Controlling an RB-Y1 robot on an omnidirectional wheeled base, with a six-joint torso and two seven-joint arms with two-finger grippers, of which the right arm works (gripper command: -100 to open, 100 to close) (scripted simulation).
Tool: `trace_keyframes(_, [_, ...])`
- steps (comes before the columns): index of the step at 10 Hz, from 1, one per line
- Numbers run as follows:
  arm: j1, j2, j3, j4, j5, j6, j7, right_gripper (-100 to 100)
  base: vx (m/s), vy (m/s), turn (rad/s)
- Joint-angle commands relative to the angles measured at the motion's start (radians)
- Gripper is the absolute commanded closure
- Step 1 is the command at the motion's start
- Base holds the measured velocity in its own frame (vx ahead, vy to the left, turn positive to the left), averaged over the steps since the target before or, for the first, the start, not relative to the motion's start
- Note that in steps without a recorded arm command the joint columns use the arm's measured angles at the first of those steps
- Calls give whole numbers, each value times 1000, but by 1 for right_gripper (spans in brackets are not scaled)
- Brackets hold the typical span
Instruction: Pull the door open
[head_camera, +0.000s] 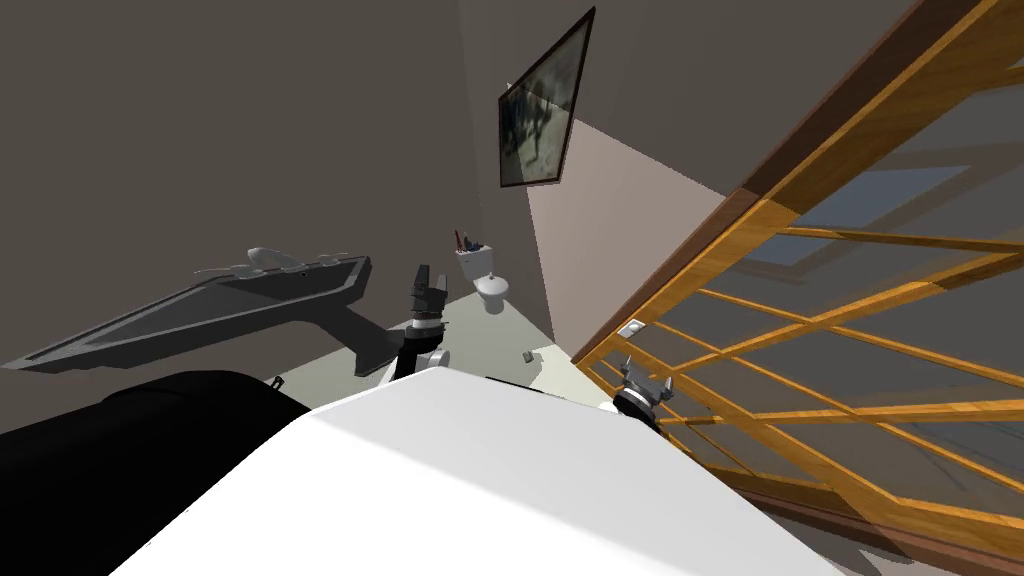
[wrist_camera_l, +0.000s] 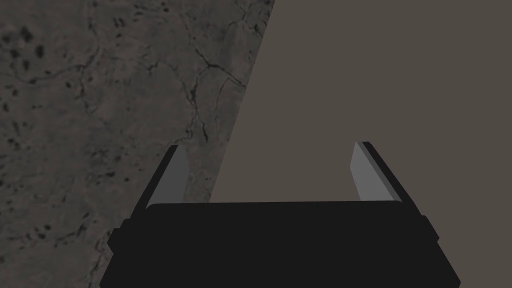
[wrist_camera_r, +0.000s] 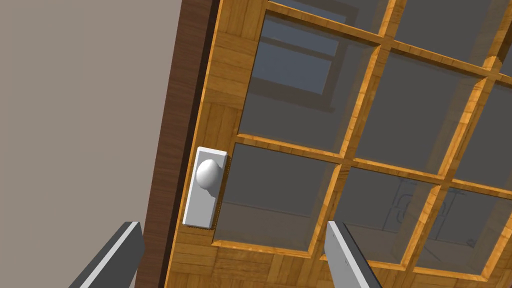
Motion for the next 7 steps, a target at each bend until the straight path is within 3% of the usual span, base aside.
trace_keyframes(1, [-13, -4, -7, 44, -21, -16, -28, -100, 42, -109, 194])
trace_keyframes(3, [-22, -7, -15, 88, -44, -31, -57, -100, 46, -96, 179])
trace_keyframes(4, [-32, -10, -22, 133, -67, -47, -87, -100, 51, -117, 390])
trace_keyframes(7, [-48, -15, -35, 211, -108, -74, -139, -100, 37, -136, 252])
